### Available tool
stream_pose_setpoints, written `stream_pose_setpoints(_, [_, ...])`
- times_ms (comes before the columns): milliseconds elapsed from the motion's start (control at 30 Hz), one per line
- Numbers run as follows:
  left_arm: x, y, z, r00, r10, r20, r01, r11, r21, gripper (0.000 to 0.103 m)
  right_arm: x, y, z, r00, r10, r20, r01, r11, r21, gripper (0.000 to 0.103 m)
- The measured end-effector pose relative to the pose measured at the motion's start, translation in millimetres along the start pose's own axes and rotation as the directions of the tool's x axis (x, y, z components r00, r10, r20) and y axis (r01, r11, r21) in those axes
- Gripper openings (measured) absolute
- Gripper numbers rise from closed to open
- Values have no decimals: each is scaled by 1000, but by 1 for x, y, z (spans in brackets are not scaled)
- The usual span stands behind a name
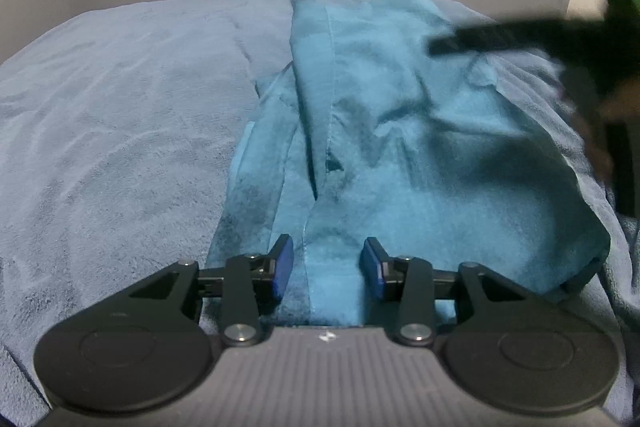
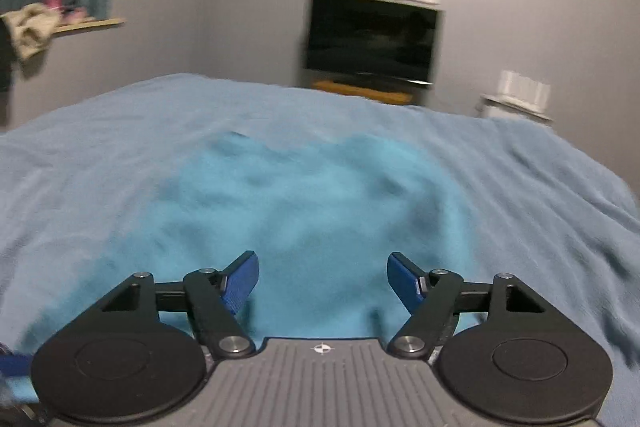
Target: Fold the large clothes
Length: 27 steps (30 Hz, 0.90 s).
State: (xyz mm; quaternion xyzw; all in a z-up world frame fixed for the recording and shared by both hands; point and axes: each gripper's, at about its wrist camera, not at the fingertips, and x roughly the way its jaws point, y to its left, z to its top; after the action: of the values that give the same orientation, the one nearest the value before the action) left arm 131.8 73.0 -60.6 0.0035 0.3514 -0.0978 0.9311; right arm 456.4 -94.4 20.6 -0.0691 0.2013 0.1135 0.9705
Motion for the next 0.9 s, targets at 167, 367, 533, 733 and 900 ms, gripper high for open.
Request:
stream_pose_setpoints(167, [-2,3,-2,1000,-12,-11,12,1000,-13,36,57,22,47,996,53,-75,-52,998,20,56])
stream_pose_setpoints(367, [-1,10,0,999,-22,-24,21,999,-27,36,118,44,49,983,39,-180,-17,993,120,33])
stream_pose_setpoints(533, [1,16,-2,998,-29,-54,26,998,-51,36,154,67,42,979,30,-203,-11,995,94,34])
stream_pose_setpoints(733, [3,12,1,998,-44,-53,42,998,-43,36,157,65,62,980,114,-165,-91,986,141,39])
stream_pose_setpoints(900, [3,12,-1,998,-47,-49,45,998,-45,36,168,74,73,976,139,-170,-108,978,179,71])
